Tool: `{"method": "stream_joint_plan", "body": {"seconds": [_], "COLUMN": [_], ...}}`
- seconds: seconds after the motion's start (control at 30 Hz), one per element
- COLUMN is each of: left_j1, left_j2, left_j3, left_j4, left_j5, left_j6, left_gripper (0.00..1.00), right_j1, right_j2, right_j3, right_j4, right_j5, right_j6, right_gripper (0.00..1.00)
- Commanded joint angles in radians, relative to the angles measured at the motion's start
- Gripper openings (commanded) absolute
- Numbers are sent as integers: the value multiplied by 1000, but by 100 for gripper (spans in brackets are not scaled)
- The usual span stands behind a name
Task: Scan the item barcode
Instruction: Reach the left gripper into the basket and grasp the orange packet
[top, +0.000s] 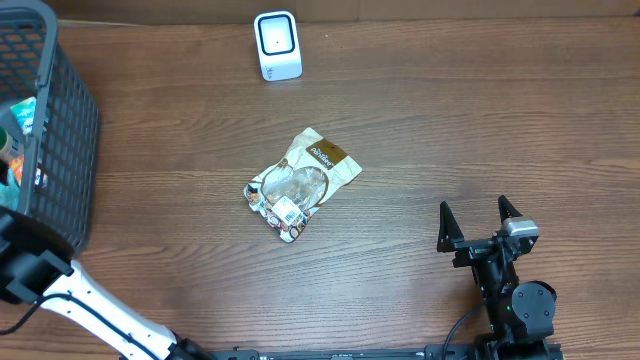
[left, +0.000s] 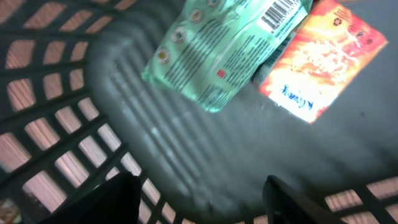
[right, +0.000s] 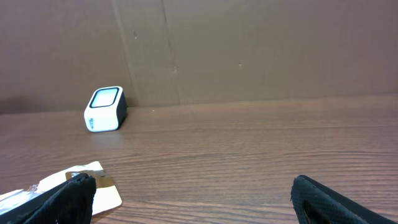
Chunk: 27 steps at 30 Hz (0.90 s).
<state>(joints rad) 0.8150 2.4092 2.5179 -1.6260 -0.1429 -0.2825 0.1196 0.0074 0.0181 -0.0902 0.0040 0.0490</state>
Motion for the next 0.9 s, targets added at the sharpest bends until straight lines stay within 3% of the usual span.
{"method": "stream_joint_plan", "body": {"seconds": [0.0,0.23,0.33,0.43,0.87], "left_j1": [-51,-98,-98,-94,-90], "left_j2": [19,20,20,20,20], "left_j3": [-47,-165,-222,-275,-374], "left_j4": [36,146,180,210,373], "left_j5": [-109,-209,-211,-240,-286], "left_j6": [2,37,62,61,126], "left_gripper": [66,64,56,54,55], "right_j1": [3,3,3,3,3], "right_j2": [-4,-5,-4,-4,-5], "right_j3": [-10,-10,-10,-10,-10], "right_j4": [6,6,6,6,6], "right_j5": [-5,-5,-5,-5,-5], "right_j6": [3,3,3,3,3], "right_gripper": [100,100,100,100,100]}}
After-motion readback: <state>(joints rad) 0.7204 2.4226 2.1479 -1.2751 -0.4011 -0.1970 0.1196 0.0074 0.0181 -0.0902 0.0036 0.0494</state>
